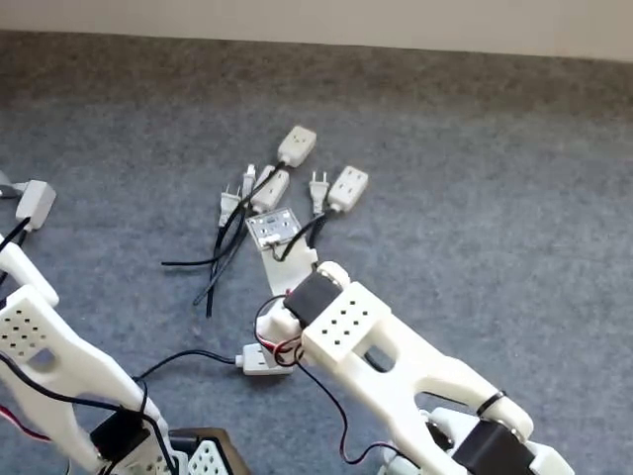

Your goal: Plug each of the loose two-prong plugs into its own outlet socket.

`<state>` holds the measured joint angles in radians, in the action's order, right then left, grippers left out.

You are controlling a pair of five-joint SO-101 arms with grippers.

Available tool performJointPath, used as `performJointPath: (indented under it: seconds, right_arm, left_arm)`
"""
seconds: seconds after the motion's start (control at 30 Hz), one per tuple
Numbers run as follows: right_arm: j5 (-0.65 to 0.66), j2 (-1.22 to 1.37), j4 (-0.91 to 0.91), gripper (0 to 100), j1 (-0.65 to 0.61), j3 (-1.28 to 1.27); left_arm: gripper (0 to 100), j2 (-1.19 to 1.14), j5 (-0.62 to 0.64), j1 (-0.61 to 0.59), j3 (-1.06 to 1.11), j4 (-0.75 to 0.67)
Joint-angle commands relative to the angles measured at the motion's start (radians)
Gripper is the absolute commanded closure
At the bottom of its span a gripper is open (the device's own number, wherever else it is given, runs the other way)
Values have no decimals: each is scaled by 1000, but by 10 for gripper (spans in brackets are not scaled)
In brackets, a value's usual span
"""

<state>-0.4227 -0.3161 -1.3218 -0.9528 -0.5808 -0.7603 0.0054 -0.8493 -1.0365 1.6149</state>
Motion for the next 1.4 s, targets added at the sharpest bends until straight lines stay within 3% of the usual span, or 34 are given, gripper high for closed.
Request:
performJointPath:
  seconds: [0.0,0.73,0.9,1.0,1.13,1.3,1.37]
  right_arm:
    - [-9,-4,12,989,12,45]
    - [-6,147,77,989,12,64]
    - [66,145,153,989,8,-54]
    - [114,142,153,985,7,-50]
    - [135,143,151,869,7,-21]
    - [153,133,142,658,12,38]
    - [227,133,97,601,12,137]
  left_arm:
    - [733,15,2,-4,-41,8]
    - [733,15,0,-25,-42,5]
    - [733,16,-5,-5,-42,12]
    - [733,19,-75,30,-56,55]
    - [733,54,-123,93,-104,153]
    - [733,179,-140,156,-41,153]
    - [733,237,-173,203,25,153]
